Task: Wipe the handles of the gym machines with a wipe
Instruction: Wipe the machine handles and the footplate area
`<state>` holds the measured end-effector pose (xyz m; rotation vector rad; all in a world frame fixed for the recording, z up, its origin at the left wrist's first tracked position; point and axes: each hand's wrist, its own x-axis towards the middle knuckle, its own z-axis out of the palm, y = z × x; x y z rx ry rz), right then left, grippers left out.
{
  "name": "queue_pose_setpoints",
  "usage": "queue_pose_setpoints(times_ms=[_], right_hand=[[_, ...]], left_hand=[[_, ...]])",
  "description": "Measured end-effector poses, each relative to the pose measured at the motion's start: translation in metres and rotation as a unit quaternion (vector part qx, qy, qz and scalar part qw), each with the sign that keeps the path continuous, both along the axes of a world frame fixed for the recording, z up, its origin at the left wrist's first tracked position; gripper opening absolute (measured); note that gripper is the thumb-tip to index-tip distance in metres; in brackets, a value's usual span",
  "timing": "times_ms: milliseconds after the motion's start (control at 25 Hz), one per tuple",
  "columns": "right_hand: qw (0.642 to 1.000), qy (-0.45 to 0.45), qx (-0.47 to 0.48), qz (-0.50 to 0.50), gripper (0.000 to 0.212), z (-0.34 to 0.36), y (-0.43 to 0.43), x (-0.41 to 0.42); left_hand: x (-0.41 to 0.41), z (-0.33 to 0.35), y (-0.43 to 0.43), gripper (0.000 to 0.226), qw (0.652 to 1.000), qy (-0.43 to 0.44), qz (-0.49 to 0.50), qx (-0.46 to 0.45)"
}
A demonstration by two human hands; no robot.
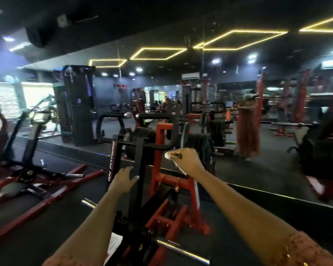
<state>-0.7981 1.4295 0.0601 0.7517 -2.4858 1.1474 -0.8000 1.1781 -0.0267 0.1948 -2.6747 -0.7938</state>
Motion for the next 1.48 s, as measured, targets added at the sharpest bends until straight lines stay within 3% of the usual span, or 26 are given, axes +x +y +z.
queue_pose_setpoints(times_ms=[160,320,520,800,960,1160,1280,1480], right_hand=[[0.999,0.004,-0.017,0.048,0.019,0.005,-0.026,-0.081],[0.998,0.026,0.009,0.061,0.021,0.004,-0.060,-0.149],[0.993,0.065,0.090,0.046,0.024,0.003,-0.105,-0.228],[0.971,0.088,0.222,-0.009,0.028,-0.010,-0.157,-0.311],[0.982,0.035,0.185,-0.031,0.027,-0.020,-0.166,-0.326],[0.983,0.026,0.184,-0.001,0.026,-0.032,-0.173,-0.327],[0.985,0.028,0.172,-0.007,0.027,-0.040,-0.175,-0.325],[0.974,-0.005,0.224,-0.020,0.029,-0.039,-0.175,-0.323]], left_hand=[[-0.046,-0.017,-0.013,0.061,0.997,0.014,0.055,0.058],[-0.114,-0.020,-0.027,0.068,0.977,0.063,0.100,0.177],[-0.212,-0.046,-0.042,0.069,0.943,0.128,0.067,0.300],[-0.298,-0.071,-0.051,0.077,0.961,0.189,0.003,0.202],[-0.309,-0.084,-0.058,0.078,0.968,0.194,0.002,0.157],[-0.304,-0.079,-0.062,0.073,0.971,0.169,-0.009,0.169],[-0.300,-0.067,-0.076,0.074,0.971,0.220,-0.008,0.093],[-0.334,-0.036,-0.095,0.084,0.954,0.243,-0.172,-0.036]])
